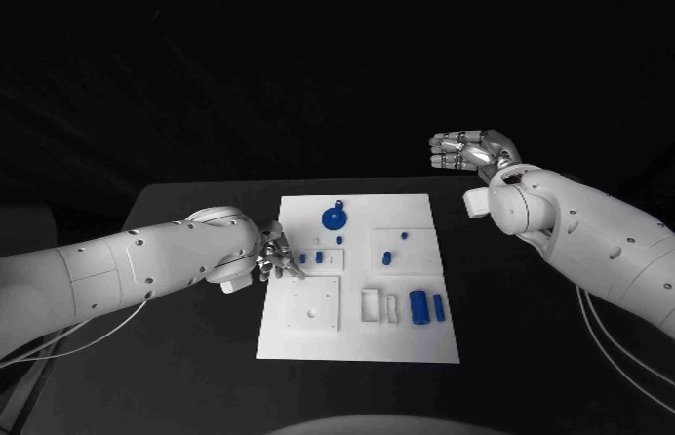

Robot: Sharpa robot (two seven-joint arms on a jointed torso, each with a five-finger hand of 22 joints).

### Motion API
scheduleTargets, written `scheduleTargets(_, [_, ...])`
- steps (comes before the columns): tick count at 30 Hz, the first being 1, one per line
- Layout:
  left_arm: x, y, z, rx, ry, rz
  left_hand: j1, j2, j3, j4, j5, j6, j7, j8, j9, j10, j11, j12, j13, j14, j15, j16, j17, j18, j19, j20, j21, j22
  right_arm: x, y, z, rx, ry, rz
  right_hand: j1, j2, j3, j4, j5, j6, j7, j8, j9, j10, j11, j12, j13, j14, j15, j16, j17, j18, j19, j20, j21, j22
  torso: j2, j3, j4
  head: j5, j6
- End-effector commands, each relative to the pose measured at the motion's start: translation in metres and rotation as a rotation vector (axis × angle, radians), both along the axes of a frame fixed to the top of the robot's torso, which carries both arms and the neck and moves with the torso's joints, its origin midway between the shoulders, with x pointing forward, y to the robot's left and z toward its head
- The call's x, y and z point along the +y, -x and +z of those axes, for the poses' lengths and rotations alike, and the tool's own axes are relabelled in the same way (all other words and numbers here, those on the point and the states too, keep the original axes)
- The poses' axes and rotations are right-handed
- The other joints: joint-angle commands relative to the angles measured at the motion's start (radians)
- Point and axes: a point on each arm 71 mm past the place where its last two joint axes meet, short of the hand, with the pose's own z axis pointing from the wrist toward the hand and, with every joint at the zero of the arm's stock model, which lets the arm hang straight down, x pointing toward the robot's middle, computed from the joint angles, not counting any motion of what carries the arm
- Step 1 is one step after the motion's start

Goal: Assemble the parts on the task board

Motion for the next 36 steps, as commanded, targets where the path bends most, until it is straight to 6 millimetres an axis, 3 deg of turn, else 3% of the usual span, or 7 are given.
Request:
scheduleTargets(1, [-0.003, 0.005, 0.008, 0.029, 0.080, -0.033, -0.002, 0.012, -0.008, -0.018, -0.001, -0.036, 0.015, -0.004, -0.042, -0.007, 0.009, -0.013, 0.004, -0.016, 0.003, -0.011, -0.009, -0.006, -0.012, 0.003, -0.014, 0.011, 0.007, 0.004, 0.002, -0.041, 0.066, 0.090, 0.009, -0.003, 0.024, -0.027, -0.002, 0.040, -0.003, 0.000, 0.003, 0.012, -0.011, -0.005, -0.001, 0.043, -0.017, 0.011, 0.001, 0.000, 0.037, -0.015, 0.016, 0.002, 0.001, 0.0003, -0.0012, 0.001, 0.008])
scheduleTargets(7, [0.007, 0.004, 0.028, 0.010, 0.146, -0.034, 0.011, 0.030, -0.020, -0.049, -0.013, -0.096, 0.041, -0.005, -0.109, -0.101, 0.033, -0.092, -0.036, -0.103, 0.035, -0.095, -0.069, -0.007, -0.070, 0.031, -0.089, -0.021, 0.017, 0.011, 0.004, -0.086, 0.221, 0.199, 0.028, -0.009, 0.072, -0.086, -0.009, 0.129, -0.023, 0.008, 0.009, 0.089, -0.048, -0.002, 0.000, 0.258, -0.100, 0.096, 0.038, 0.031, 0.226, -0.093, 0.124, 0.041, -0.001, 0.0005, -0.0003, -0.009, 0.017])
scheduleTargets(13, [0.019, -0.004, 0.059, -0.074, 0.341, -0.001, 0.081, 0.096, 0.011, -0.105, 0.002, -0.099, 0.068, -0.007, -0.210, -0.159, 0.077, -0.322, -0.272, -0.158, 0.087, -0.349, -0.227, 0.001, -0.105, 0.081, -0.263, -0.177, 0.035, 0.026, 0.003, -0.126, 0.522, 0.347, 0.024, -0.021, 0.073, -0.116, -0.005, 0.189, -0.045, 0.001, 0.007, 0.153, -0.078, -0.011, -0.001, 0.387, -0.152, 0.254, 0.181, 0.035, 0.349, -0.164, 0.281, 0.134, -0.001, -0.0018, -0.0020, -0.017, 0.031])
scheduleTargets(18, [0.028, -0.015, 0.083, -0.223, 0.574, 0.050, 0.089, 0.121, 0.025, -0.116, -0.046, -0.131, 0.084, -0.007, -0.295, -0.189, 0.118, -0.451, -0.418, -0.177, 0.135, -0.601, -0.353, 0.012, -0.143, 0.127, -0.341, -0.317, 0.053, 0.042, -0.005, -0.168, 0.783, 0.414, 0.007, -0.044, 0.121, -0.115, -0.022, 0.180, -0.045, 0.003, 0.007, 0.133, -0.074, -0.012, -0.001, 0.381, -0.157, 0.417, 0.380, 0.057, 0.338, -0.170, 0.437, 0.255, 0.000, -0.0013, -0.0034, -0.025, 0.041])
scheduleTargets(21, [0.032, -0.019, 0.090, -0.282, 0.666, 0.091, 0.096, 0.126, 0.045, -0.121, -0.045, -0.136, 0.094, -0.004, -0.363, -0.210, 0.137, -0.500, -0.419, -0.126, 0.160, -0.804, -0.436, 0.031, -0.180, 0.160, -0.339, -0.467, 0.061, 0.049, -0.008, -0.198, 0.886, 0.414, 0.001, -0.061, 0.172, -0.115, -0.041, 0.178, -0.046, 0.003, 0.007, 0.124, -0.074, -0.013, -0.001, 0.358, -0.154, 0.498, 0.470, 0.071, 0.327, -0.165, 0.492, 0.309, 0.001, -0.0017, -0.0039, -0.026, 0.048])
scheduleTargets(29, [0.033, -0.027, 0.101, -0.386, 0.853, 0.158, 0.095, 0.125, 0.079, -0.117, -0.043, -0.159, 0.095, -0.004, -0.462, -0.299, 0.163, -0.506, -0.422, -0.113, 0.201, -1.063, -0.480, 0.043, -0.222, 0.203, -0.336, -0.682, 0.072, 0.061, -0.023, -0.249, 1.097, 0.367, 0.003, -0.110, 0.321, -0.107, -0.168, 0.179, -0.051, 0.002, 0.007, 0.116, -0.073, -0.012, -0.001, 0.347, -0.155, 0.559, 0.524, 0.087, 0.310, -0.164, 0.557, 0.386, 0.001, -0.0002, -0.0029, -0.029, 0.057])
scheduleTargets(36, [0.034, -0.030, 0.106, -0.437, 0.921, 0.183, 0.090, 0.121, 0.067, -0.111, -0.048, -0.183, 0.099, -0.004, -0.470, -0.331, 0.170, -0.505, -0.421, -0.170, 0.227, -1.078, -0.516, 0.049, -0.257, 0.232, -0.334, -0.813, 0.079, 0.066, -0.036, -0.263, 1.213, 0.338, 0.006, -0.137, 0.348, -0.097, -0.245, 0.178, -0.057, 0.001, 0.007, 0.080, -0.066, -0.012, -0.001, 0.347, -0.148, 0.570, 0.529, 0.085, 0.331, -0.161, 0.556, 0.392, 0.001, 0.0026, -0.0019, -0.028, 0.060])
